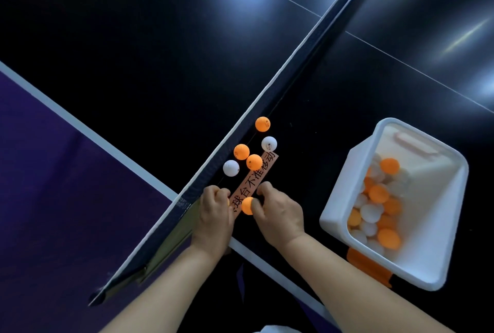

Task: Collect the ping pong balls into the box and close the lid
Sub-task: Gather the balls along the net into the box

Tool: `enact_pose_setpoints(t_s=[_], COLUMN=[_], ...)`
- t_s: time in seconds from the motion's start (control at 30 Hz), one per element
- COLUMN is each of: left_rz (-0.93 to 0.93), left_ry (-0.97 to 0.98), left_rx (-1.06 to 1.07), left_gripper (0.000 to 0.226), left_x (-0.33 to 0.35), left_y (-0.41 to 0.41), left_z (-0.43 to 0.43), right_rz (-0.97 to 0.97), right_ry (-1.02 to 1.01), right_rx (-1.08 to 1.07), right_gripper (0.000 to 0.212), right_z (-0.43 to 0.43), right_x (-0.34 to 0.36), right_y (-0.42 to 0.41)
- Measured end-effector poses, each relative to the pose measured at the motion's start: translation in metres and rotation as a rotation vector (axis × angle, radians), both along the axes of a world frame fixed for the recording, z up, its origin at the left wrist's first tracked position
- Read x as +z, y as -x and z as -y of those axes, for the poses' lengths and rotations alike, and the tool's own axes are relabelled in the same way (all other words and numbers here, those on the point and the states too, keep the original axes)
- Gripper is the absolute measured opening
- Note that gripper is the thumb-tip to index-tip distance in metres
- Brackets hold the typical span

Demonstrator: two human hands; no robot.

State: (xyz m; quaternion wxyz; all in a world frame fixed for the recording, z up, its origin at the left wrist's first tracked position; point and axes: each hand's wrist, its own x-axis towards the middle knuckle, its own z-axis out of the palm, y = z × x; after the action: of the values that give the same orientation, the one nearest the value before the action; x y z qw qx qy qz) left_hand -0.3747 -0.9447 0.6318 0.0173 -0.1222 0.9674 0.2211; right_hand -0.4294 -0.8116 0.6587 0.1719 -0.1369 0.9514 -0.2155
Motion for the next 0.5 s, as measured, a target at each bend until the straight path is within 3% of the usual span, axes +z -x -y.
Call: enact_pose_setpoints(t_s=[0.1,0.2,0.3,0.5], left_rz=[-0.02,-0.023,0.059,0.096], left_ry=[-0.001,-0.025,-0.055,0.083], left_rx=[-0.001,-0.026,0.007,-0.037], left_gripper=[0.04,0.051,0.064,0.072], left_x=[0.004,0.007,0.006,-0.008], left_y=[0.012,0.031,0.04,0.037], left_z=[0.002,0.0,-0.004,-0.004], right_rz=[0.027,0.065,0.109,0.199], right_ry=[-0.122,-0.183,-0.159,-0.08], right_rx=[0.152,0.195,0.106,-0.019], right_gripper=[0.048,0.041,0.039,0.039], right_z=[0.001,-0.006,-0.016,-0.031], right_x=[-0.005,-0.009,-0.009,-0.007], right_y=[-0.003,-0.005,-0.007,-0.013])
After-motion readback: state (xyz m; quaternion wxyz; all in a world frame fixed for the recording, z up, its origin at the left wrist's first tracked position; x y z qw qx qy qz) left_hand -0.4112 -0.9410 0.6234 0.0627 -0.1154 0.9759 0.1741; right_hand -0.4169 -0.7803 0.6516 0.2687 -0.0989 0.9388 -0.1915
